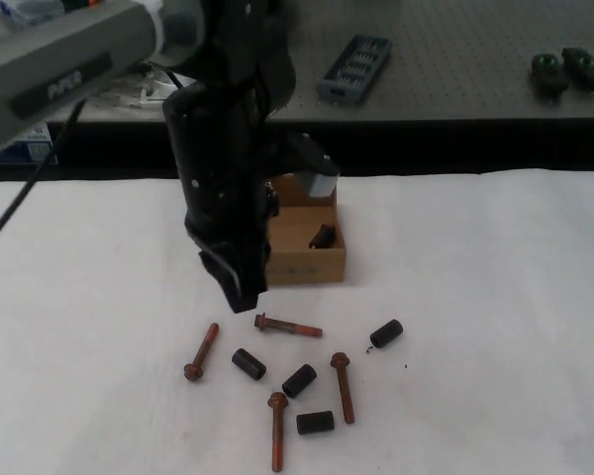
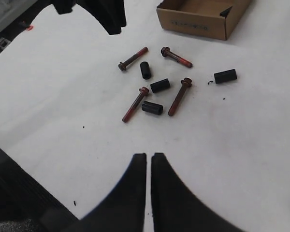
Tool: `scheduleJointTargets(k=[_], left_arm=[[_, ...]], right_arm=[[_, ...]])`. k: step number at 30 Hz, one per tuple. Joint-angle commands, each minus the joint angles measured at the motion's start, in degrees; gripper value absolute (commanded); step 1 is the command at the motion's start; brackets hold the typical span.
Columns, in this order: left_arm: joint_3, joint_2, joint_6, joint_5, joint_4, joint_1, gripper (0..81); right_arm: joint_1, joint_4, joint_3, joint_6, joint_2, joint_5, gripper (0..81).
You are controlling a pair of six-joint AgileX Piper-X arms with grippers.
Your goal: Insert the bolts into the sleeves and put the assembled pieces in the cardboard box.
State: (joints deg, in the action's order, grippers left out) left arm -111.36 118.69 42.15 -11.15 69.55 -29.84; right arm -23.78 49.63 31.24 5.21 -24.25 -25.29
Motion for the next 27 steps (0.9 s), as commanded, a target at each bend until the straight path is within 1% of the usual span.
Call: scheduleJointTargets(k=[1, 6, 8, 11, 15, 16, 18, 20, 23, 27], left_arm=[[5.7, -6.9, 7.6, 2.1, 4.2, -1.4, 11.7], [11.6, -11.0, 13.3, 3.9, 4.2, -2.9, 3.2], [13.3, -11.9, 14.9, 3.9, 4.2, -3.5, 2.9], [16.3, -13.4, 14.9, 4.1, 3.6, -4.5, 2.9], [21.2, -17.0, 14.9, 9.1, 1.1, -6.2, 2.0], [22.8, -18.4, 14.9, 10.7, -0.2, -6.7, 0.4], [25.7, -20.8, 15.5, 12.2, -3.7, -7.7, 0.6], [28.1, -23.0, 18.4, 11.6, -8.3, -8.3, 0.6], [30.5, -23.6, 20.6, 8.1, -14.8, -8.3, 0.6], [32.7, -21.9, 25.6, 5.4, -19.2, -7.2, 1.1]], right_arm=[[0.4, 0.4, 0.7, -1.5, 0.4, -0.8, 3.8], [0.4, 0.7, 0.7, -2.8, 0.4, -0.8, 3.8], [0.4, 0.7, 0.7, -2.8, 0.4, -0.8, 3.8], [0.4, 1.3, 0.7, -2.8, 0.4, -0.8, 3.8], [0.4, 4.3, 0.7, -3.0, 0.4, -0.8, 3.8], [0.4, 5.3, 0.7, -3.7, 0.4, -0.8, 3.8], [0.4, 6.7, 0.7, -5.8, 0.4, -0.8, 3.8], [0.4, 6.9, 0.7, -6.8, 0.4, -0.7, 3.8], [0.4, 6.3, 0.7, -7.7, 0.4, -0.6, 3.8], [0.4, 6.3, 0.7, -7.9, 0.4, -0.6, 3.8]])
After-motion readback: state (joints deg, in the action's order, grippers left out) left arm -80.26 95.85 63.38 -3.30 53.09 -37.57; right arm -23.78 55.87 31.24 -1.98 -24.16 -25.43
